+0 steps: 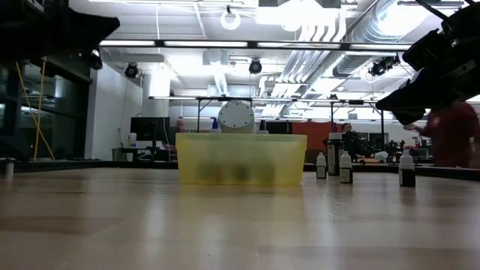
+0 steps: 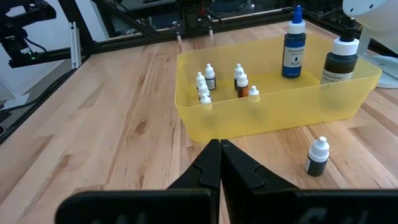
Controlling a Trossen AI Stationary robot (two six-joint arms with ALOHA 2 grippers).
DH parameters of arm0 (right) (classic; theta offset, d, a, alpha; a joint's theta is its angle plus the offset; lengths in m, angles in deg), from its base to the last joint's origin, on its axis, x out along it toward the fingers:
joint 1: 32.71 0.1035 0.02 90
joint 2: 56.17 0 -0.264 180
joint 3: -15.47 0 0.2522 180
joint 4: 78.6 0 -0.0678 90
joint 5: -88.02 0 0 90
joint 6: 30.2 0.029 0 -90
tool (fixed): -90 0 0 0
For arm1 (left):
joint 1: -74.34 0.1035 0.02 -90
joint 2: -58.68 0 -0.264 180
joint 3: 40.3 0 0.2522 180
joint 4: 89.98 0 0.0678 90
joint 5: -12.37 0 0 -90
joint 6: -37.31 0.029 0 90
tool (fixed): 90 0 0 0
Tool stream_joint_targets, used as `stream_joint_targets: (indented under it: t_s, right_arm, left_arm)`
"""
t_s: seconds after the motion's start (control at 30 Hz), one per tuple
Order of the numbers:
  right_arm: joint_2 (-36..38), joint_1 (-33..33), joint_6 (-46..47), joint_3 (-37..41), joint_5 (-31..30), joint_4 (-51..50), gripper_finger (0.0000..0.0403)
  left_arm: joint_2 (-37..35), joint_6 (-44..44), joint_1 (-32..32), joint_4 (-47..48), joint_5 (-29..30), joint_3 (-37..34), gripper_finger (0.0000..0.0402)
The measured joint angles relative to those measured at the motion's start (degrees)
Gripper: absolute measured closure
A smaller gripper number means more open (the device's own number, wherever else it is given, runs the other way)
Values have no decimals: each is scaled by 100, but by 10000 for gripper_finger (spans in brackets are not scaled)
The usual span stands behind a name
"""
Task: Pick & Place food coloring
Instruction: Put the big purple food coloring bottle in the yellow transparent bin
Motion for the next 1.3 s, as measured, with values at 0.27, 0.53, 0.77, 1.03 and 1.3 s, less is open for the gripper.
stream_joint_targets:
  t_s: [0.27,0.53,0.77,1.03,1.3]
  right_arm:
    - [0,0,0,0,0,2,402]
    - [0,0,0,0,1,2,402]
    - [0,0,0,0,1,1,402]
    - [0,0,-1,0,1,0,402]
    - [0,0,-1,0,2,0,402]
  left_arm:
    - [-1,91,0,920,46,-4,401]
    - [-1,133,0,1484,44,-4,401]
    - [-1,138,0,1485,46,-4,401]
    - [-1,133,0,1491,33,-4,402]
    - [-1,131,0,1496,20,-4,401]
